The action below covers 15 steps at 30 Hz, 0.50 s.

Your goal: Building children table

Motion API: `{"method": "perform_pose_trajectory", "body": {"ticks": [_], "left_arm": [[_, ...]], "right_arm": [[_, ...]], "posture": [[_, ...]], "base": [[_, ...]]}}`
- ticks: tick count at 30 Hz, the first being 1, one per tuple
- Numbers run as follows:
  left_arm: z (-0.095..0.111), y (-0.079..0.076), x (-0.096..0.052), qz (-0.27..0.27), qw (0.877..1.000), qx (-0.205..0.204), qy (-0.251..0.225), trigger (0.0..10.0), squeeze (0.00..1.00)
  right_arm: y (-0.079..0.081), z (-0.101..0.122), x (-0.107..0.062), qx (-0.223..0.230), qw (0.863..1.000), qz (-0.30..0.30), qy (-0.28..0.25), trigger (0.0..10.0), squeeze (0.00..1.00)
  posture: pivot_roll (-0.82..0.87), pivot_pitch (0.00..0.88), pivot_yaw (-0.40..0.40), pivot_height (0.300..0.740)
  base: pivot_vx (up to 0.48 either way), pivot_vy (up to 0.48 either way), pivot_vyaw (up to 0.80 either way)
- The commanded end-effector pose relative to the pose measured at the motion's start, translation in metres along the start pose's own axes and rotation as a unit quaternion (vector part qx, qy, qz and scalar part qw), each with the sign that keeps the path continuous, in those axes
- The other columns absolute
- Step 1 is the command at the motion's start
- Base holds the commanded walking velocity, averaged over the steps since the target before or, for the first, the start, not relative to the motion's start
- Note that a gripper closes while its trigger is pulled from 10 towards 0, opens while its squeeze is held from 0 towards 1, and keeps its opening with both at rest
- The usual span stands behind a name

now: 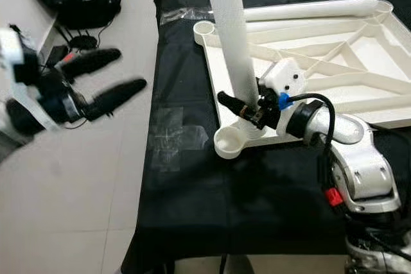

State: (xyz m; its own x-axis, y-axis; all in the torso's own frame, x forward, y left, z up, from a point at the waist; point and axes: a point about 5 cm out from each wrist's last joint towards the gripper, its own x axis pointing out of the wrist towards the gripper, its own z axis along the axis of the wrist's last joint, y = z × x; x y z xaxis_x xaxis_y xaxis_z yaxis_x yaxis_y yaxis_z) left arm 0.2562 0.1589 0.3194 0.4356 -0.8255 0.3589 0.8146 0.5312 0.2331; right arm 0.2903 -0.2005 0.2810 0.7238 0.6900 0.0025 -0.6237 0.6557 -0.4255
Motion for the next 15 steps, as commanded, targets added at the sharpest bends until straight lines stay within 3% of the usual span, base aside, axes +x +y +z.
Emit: {"method": "perform_pose_trajectory", "body": {"ticks": [1,6,10,11,15], "left_arm": [[0.014,0.002,0.004,-0.044,0.999,-0.009,-0.021,10.0,0.0],[0.024,0.001,0.016,-0.137,0.99,-0.026,-0.017,10.0,0.0],[0.028,0.009,0.025,-0.143,0.989,-0.012,-0.018,10.0,0.0],[0.03,0.015,0.034,-0.15,0.989,0.005,-0.014,10.0,0.0],[0.032,0.017,0.04,-0.159,0.987,0.012,-0.015,10.0,0.0]], "right_arm": [[0.008,0.004,0.008,0.009,0.999,0.041,-0.02,10.0,0.0],[0.027,0.016,0.018,0.019,0.99,0.124,-0.069,10.0,0.0],[0.038,0.028,0.022,0.032,0.979,0.166,-0.109,10.0,0.0],[0.044,0.036,0.025,0.028,0.973,0.19,-0.129,10.0,0.0],[0.044,0.039,0.027,0.026,0.971,0.194,-0.136,10.0,0.0]], "posture": [[0.03,0.234,0.036,0.74],[0.03,0.224,0.04,0.74],[0.03,0.217,0.046,0.74],[0.03,0.21,0.048,0.74],[0.03,0.21,0.048,0.74]], "base": [[0.0,0.0,0.0],[0.0,0.0,0.0],[0.0,0.0,0.0],[0.0,0.0,0.0],[0.0,0.0,0.0]]}}
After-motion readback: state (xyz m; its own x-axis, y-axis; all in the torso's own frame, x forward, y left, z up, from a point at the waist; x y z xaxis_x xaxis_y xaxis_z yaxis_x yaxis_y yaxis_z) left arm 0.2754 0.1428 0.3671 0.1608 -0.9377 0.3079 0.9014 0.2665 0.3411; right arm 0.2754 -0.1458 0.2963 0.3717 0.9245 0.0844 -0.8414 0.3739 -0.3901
